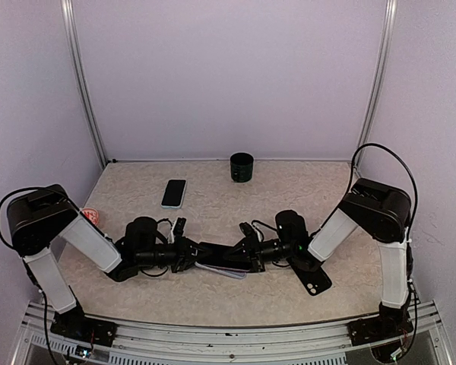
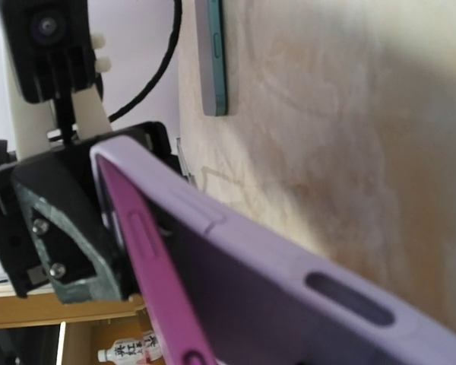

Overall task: Put the phone into the phone case
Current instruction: Pass from the right arm to the left

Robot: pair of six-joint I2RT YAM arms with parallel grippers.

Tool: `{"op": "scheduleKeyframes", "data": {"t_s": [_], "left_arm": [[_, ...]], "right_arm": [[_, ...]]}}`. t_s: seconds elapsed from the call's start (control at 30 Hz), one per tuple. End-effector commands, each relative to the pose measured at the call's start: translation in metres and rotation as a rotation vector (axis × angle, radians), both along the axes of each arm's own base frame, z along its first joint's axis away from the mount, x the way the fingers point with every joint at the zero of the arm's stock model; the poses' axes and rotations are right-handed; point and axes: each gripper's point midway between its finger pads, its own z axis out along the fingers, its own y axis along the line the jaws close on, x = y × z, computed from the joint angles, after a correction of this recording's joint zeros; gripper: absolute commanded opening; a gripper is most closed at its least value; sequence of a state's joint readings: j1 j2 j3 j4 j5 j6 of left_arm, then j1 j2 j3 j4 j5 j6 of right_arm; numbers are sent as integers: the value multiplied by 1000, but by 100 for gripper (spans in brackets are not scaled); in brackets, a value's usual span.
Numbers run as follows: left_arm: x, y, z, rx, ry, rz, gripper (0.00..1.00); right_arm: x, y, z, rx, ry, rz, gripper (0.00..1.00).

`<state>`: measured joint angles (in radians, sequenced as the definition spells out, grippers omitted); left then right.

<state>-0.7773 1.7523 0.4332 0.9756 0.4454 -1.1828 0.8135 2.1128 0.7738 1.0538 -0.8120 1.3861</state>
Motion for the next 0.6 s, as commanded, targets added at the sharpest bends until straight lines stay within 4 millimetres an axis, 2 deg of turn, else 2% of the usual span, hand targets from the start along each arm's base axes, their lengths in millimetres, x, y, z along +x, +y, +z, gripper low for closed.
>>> {"op": "scheduleKeyframes", "data": {"t_s": [0.0,0.13,0.27,0.33,0.4,0.43,0.57], "left_arm": [[-4,-10,41,-109,-111,-62,8],[-2,-5,42,-107,-112,-48,2],[3,2,46,-110,-120,-29,0],[3,4,48,-110,-124,-26,0],[4,6,50,-108,-129,-24,0],[4,6,51,-109,-133,-22,0],[5,7,53,-110,-137,-20,0]], "right_arm": [[2,4,0,-73,-18,-1,39],[2,0,-2,-107,-29,-1,42],[0,-4,-1,-111,-30,1,44],[-1,-5,1,-106,-34,2,54],[0,-6,3,-105,-40,0,57],[-1,-6,4,-103,-43,2,62],[-1,-7,11,-94,-60,8,65]]}}
